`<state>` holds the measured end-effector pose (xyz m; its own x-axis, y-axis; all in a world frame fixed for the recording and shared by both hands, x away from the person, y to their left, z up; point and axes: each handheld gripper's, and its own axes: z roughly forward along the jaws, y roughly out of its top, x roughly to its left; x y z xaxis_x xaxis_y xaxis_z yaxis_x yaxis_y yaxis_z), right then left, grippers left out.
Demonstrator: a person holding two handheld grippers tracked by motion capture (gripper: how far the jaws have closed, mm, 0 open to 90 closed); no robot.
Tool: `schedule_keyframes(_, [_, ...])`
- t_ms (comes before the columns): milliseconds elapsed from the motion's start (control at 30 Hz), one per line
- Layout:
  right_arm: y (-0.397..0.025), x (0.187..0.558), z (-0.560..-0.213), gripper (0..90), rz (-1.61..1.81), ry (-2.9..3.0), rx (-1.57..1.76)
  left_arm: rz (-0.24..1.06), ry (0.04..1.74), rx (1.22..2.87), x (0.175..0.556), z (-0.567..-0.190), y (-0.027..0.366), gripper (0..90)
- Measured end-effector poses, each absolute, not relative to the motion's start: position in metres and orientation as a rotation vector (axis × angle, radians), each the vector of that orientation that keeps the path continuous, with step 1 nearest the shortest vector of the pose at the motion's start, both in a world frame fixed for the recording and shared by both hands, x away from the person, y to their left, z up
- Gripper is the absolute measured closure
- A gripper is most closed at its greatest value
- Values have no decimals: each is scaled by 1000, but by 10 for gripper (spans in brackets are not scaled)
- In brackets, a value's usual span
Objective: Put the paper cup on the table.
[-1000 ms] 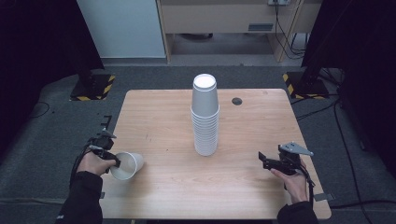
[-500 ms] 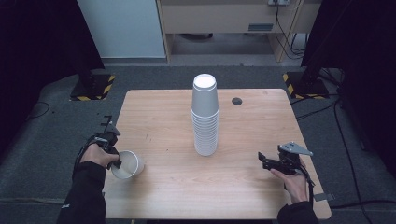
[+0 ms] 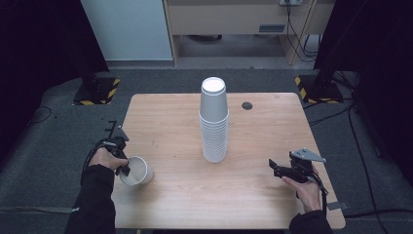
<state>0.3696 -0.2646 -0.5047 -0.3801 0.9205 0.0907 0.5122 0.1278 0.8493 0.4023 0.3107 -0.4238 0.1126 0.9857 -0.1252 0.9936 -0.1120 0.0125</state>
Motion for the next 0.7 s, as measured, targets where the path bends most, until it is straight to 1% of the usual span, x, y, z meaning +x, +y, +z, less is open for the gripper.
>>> schedule_keyframes(33, [-265, 370, -505, 93, 1171, 1950, 1377, -125, 2026, 2266, 402, -424, 311, 849])
schedule_keyframes(67, [-265, 370, -505, 93, 1171, 1950, 1378, -113, 2016, 2265, 402, -424, 311, 820])
schedule_keyframes(167, [-264, 370, -505, 93, 1172, 1953, 1378, -89, 1989, 2263, 402, -424, 311, 786])
schedule_keyframes(267, [-264, 370, -505, 93, 1173, 1952, 1380, -56, 1959, 2244, 401, -424, 312, 785])
schedule_keyframes(300, [-264, 370, -505, 93, 1173, 1952, 1380, -38, 1946, 2236, 401, -425, 312, 770])
schedule_keyframes(367, [-264, 370, -505, 93, 1171, 1954, 1375, -5, 1923, 2221, 398, -424, 312, 714])
schedule_keyframes(433, [-264, 369, -505, 93, 1175, 1947, 1374, 68, 1863, 2183, 394, -421, 312, 607])
schedule_keyframes(467, [-264, 370, -505, 93, 1179, 1948, 1375, 84, 1840, 2166, 392, -420, 311, 601])
schedule_keyframes(500, [-264, 370, -504, 93, 1180, 1948, 1376, 132, 1797, 2124, 388, -419, 309, 545])
schedule_keyframes(533, [-265, 370, -504, 93, 1184, 1944, 1375, 169, 1758, 2120, 385, -419, 308, 444])
schedule_keyframes(600, [-266, 369, -503, 94, 1184, 1933, 1380, 239, 1709, 2087, 379, -419, 304, 387])
schedule_keyframes(633, [-266, 369, -503, 94, 1184, 1926, 1381, 277, 1660, 2053, 375, -419, 302, 324])
schedule_keyframes(667, [-266, 370, -503, 93, 1187, 1927, 1378, 302, 1642, 2020, 372, -419, 302, 286])
schedule_keyframes(700, [-266, 370, -503, 93, 1183, 1927, 1378, 314, 1634, 1994, 369, -420, 301, 280])
